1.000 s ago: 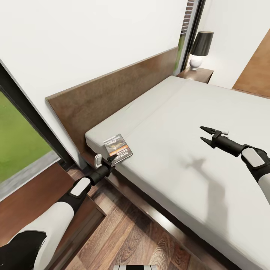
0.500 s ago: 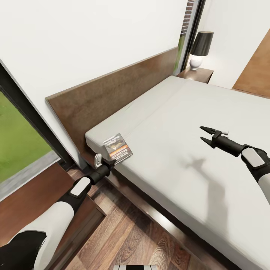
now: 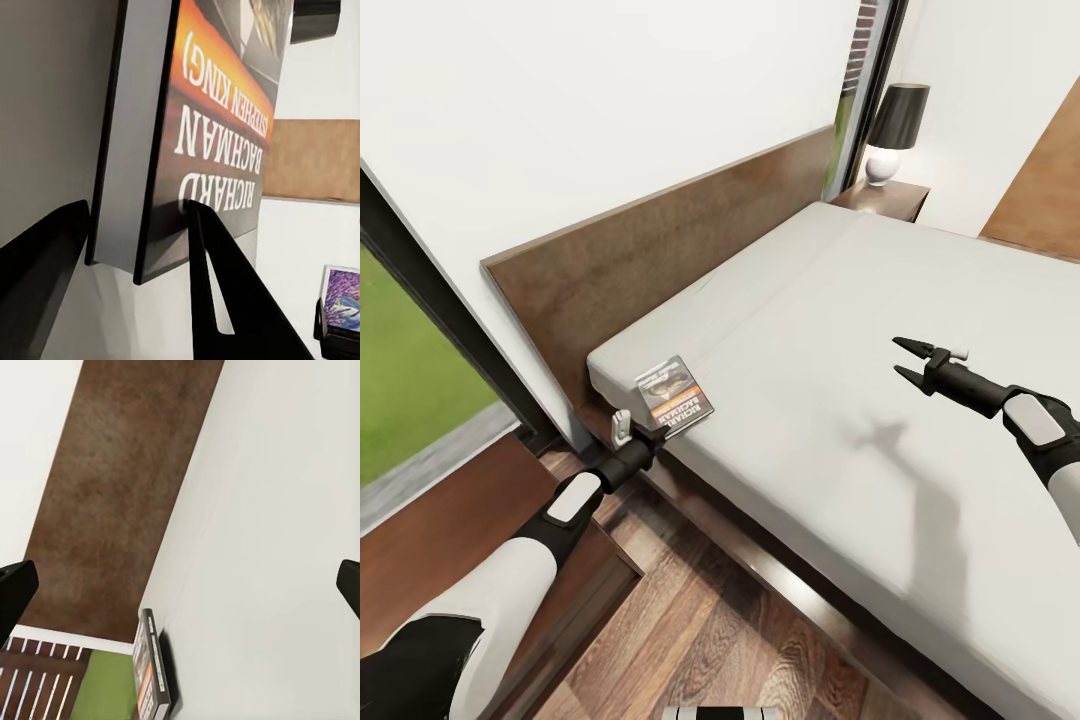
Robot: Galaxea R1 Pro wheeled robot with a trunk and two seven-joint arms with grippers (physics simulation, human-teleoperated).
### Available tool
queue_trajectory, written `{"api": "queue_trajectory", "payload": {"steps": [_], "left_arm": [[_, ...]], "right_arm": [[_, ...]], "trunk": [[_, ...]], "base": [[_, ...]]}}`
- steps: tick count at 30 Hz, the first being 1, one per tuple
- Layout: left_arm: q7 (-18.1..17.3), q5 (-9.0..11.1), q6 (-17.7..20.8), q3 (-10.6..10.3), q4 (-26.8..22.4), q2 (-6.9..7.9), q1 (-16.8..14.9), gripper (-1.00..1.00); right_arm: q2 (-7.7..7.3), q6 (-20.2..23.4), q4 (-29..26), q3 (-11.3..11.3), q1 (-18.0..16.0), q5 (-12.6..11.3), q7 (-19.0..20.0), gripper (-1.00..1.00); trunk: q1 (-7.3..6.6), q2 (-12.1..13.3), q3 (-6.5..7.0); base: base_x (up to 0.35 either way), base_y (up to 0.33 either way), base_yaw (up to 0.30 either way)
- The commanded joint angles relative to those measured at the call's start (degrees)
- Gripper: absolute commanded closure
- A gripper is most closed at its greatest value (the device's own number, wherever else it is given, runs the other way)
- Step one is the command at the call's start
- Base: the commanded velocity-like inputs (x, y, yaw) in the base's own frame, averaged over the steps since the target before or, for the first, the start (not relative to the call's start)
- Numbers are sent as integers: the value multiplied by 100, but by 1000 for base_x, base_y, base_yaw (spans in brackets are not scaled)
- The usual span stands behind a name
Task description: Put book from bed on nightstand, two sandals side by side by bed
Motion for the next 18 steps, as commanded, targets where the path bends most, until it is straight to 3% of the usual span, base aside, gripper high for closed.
{"api": "queue_trajectory", "payload": {"steps": [1,13,18], "left_arm": [[-5,39,16,-26,4,5,-3,100],[-30,43,24,-21,4,32,-3,100],[-52,45,39,-20,4,55,-3,100]], "right_arm": [[-6,21,7,35,-5,-51,4,-100],[-4,21,12,41,-5,-43,9,-100],[73,21,13,24,-5,-52,0,-100]], "trunk": [[-1,-2,-4],[-1,-2,-4],[-1,-2,-4]], "base": [[0,0,0],[0,0,0],[0,0,0]]}}
